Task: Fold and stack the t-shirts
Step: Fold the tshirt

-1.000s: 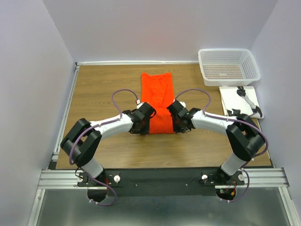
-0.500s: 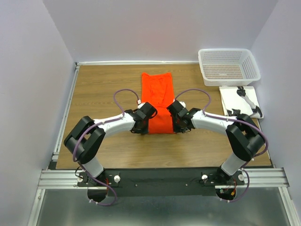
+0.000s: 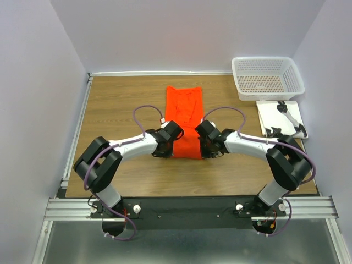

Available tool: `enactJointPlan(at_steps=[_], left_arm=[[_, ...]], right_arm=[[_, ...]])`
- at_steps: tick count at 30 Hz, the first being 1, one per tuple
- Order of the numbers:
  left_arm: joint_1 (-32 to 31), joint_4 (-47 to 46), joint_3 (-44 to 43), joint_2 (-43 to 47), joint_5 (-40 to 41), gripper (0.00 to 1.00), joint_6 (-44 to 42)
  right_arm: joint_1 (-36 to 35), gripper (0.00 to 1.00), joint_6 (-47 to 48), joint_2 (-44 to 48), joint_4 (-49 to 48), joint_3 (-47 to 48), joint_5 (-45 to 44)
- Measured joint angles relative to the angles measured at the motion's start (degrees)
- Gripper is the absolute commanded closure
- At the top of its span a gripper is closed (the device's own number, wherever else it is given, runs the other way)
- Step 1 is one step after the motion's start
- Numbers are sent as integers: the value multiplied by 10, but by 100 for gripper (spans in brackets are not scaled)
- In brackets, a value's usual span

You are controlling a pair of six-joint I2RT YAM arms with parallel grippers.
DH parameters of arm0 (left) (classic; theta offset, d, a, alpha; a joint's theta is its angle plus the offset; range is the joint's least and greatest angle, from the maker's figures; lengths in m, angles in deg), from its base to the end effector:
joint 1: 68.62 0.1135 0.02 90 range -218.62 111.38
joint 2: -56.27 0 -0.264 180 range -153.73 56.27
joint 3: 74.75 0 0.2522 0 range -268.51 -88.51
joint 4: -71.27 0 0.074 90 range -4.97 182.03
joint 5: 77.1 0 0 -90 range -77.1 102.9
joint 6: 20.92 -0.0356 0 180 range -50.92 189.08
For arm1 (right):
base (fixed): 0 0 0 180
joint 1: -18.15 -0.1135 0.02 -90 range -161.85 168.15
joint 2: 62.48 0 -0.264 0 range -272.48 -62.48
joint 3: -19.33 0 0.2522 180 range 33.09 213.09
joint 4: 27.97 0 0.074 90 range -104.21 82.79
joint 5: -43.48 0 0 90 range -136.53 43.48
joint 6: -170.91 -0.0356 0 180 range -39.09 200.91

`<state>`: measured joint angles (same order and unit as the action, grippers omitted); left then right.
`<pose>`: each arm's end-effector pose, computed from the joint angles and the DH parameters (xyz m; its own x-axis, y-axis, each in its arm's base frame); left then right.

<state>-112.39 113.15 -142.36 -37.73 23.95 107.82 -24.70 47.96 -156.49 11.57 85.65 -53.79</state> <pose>0.2247 -0.2058 0.1636 -0.9160 0.0270 -0.4002 0.0698 0.9932 -0.0928 0.2260 0.2035 0.1589 -0.9147 -0.1125 -0.3882 -0.1683 0.9793 0.1126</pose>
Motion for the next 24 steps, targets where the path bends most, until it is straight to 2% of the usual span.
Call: enactJointPlan(at_steps=[4,8,9,11,14,18,24], left_arm=[[-24,39,33,40,-6,100,3],[-103,113,78,123,-49,100,34],[-132,147,87,169,-81,100,54],[-150,177,88,218,-106,100,70],[-151,234,62,300,-142,100,100],[-94,269,-15,298,-156,100,75],[34,264,-72,235,-155,100,-5]], right_arm=[[-36,100,-5,17,33,-10,40],[-93,99,-22,65,139,-39,104],[-105,100,-26,80,168,-40,120],[-119,100,-32,118,232,-30,149],[-121,100,-32,150,324,38,161],[-111,100,-9,116,409,189,141],[-35,100,39,42,444,304,109]])
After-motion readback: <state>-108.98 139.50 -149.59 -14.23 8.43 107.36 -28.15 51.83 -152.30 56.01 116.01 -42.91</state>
